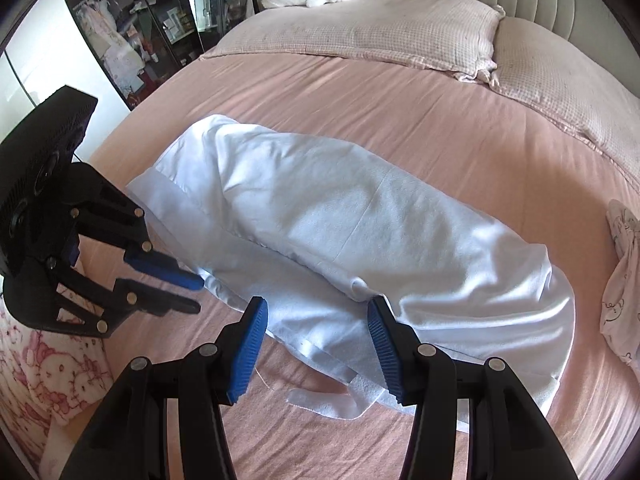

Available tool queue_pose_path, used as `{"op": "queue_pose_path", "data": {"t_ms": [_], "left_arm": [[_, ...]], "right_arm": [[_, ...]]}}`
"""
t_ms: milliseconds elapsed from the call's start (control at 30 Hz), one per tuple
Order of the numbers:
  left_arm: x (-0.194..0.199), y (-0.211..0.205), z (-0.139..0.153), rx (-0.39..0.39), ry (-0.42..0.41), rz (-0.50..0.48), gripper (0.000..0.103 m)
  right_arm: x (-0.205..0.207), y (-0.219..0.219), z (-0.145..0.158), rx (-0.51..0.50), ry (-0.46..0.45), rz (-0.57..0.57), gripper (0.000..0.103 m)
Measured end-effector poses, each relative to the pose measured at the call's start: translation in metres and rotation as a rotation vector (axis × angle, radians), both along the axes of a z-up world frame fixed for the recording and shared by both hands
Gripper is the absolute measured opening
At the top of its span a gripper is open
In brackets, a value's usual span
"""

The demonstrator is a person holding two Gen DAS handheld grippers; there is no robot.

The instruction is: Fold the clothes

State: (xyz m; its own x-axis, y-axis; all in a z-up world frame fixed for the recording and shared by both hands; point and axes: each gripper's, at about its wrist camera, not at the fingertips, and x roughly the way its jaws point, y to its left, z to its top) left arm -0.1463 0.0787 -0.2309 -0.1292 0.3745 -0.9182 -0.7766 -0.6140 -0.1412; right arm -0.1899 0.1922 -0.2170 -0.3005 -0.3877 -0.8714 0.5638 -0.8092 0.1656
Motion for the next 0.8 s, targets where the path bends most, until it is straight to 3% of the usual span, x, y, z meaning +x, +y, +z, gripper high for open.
{"op": "queue_pose_path", "data": {"t_ms": [133,200,267,333,433,467,500,533,567,600,733,800], "left_arm": [[-0.006,-0.009,0.021,0.144,0.009,0.03,0.01],[-0.019,-0.015,0.024,0.173,0.044,0.112,0.01],[-0.042,-0.02,0.013,0.117,0.064,0.204,0.011],[-0.067,-0.044,-0.008,0.025,0.063,0.271,0.011],[-0.064,-0.037,-0.022,-0.073,0.048,0.274,0.012],[-0.06,-0.037,-0.023,-0.087,0.03,0.269,0.013],[-0.055,-0.039,-0.021,-0.065,-0.022,0.257,0.018],[-0.05,-0.042,-0.019,-0.044,-0.074,0.244,0.043],[-0.045,-0.045,-0.016,-0.009,-0.12,0.234,0.079],[-0.042,-0.048,-0.012,0.034,-0.127,0.234,0.088],[-0.037,-0.044,0.006,0.009,0.079,0.288,0.089],[-0.049,-0.04,0.004,-0.004,0.14,0.328,0.089]], "right_arm": [[0.002,0.001,0.017,-0.012,0.111,-0.032,0.052],[0.004,-0.003,0.024,0.015,0.193,-0.047,0.052],[0.004,-0.011,0.02,0.107,0.258,-0.053,0.064],[0.004,-0.019,0.009,0.228,0.294,-0.051,0.065],[0.003,-0.021,-0.017,0.367,0.213,0.001,0.065],[0.006,-0.02,-0.02,0.367,0.179,0.022,0.065],[0.01,-0.017,-0.018,0.361,0.159,0.037,0.065],[0.013,-0.015,-0.016,0.353,0.136,0.052,0.065],[0.014,-0.011,-0.014,0.328,0.098,0.064,0.065],[0.012,-0.005,-0.009,0.289,0.083,0.053,0.065],[-0.009,0.015,0.015,0.096,0.102,-0.085,0.066],[-0.023,0.02,0.02,0.062,0.142,-0.172,0.07]]}}
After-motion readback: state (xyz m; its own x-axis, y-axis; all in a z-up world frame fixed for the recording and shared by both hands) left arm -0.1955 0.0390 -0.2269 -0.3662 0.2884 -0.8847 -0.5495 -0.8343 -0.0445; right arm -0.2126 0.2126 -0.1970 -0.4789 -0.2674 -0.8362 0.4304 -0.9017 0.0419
